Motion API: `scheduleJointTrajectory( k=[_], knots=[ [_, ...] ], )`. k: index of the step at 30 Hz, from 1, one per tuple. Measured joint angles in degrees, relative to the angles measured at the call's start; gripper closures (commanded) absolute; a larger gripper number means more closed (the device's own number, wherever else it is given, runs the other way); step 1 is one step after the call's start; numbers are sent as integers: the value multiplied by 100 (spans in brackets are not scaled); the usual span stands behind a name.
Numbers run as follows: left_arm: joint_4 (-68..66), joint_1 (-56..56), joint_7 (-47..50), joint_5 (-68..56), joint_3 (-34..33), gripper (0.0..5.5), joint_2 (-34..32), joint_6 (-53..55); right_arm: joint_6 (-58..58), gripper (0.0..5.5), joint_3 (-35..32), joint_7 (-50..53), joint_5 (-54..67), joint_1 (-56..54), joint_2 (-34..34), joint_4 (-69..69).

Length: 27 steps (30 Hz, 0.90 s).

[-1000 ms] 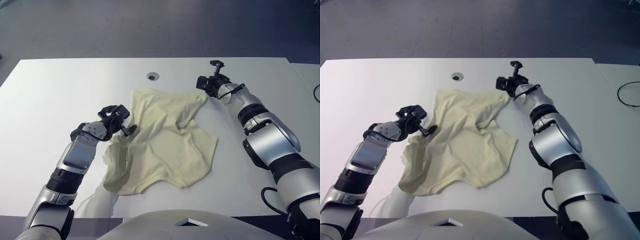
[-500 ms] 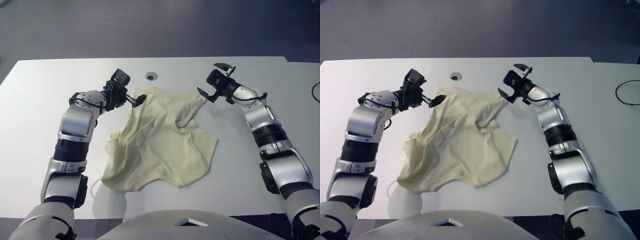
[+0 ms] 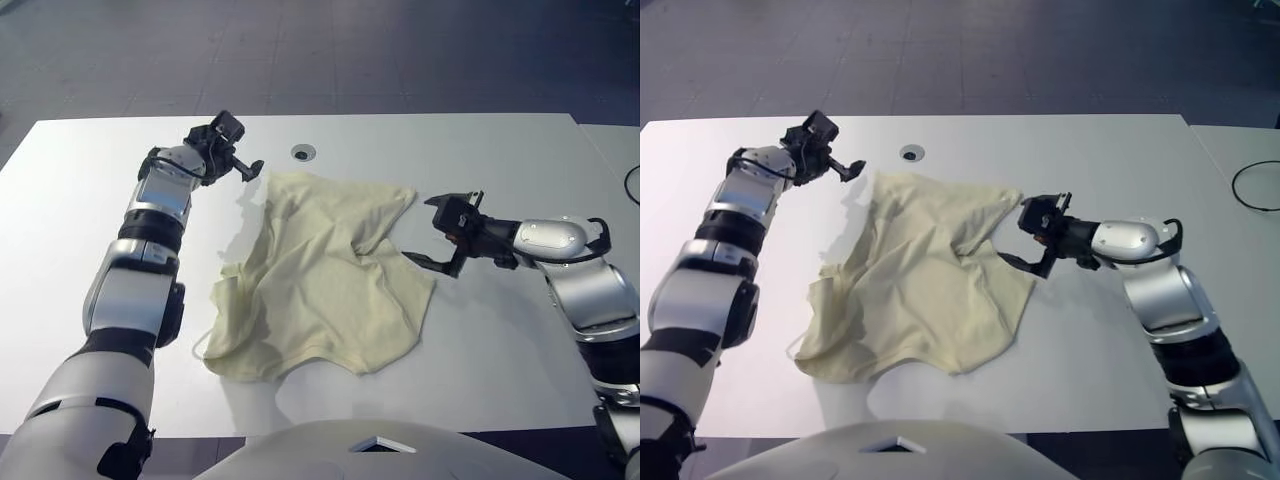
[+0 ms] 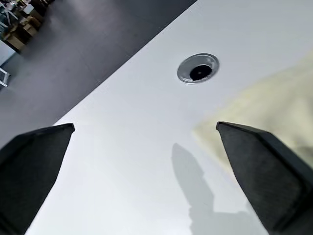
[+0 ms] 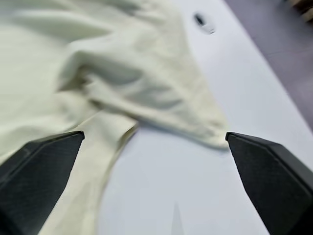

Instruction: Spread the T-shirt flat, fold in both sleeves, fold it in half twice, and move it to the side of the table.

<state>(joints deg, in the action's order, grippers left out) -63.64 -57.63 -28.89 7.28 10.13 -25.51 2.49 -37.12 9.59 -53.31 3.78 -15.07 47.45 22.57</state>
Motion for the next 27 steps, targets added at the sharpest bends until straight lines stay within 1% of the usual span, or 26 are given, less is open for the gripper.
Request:
scheduleJointTrajectory(
  k=[4, 7, 20, 27],
  knots=[
    [-761, -235, 63, 202, 19, 10, 110, -434, -299, 12, 64, -110, 38, 6, 158, 270],
    [-1014, -228, 72, 295, 24, 10, 238, -565, -357, 12, 181, -162, 39, 14, 221, 362],
    [-1193, 146, 196, 439, -56, 10, 518, -823, -511, 12, 525, -271, -30, 50, 528, 578],
    [-1118, 299, 458, 832, 246, 10, 538, -963, -380, 12, 930, -198, -251, 63, 527, 493]
  ],
)
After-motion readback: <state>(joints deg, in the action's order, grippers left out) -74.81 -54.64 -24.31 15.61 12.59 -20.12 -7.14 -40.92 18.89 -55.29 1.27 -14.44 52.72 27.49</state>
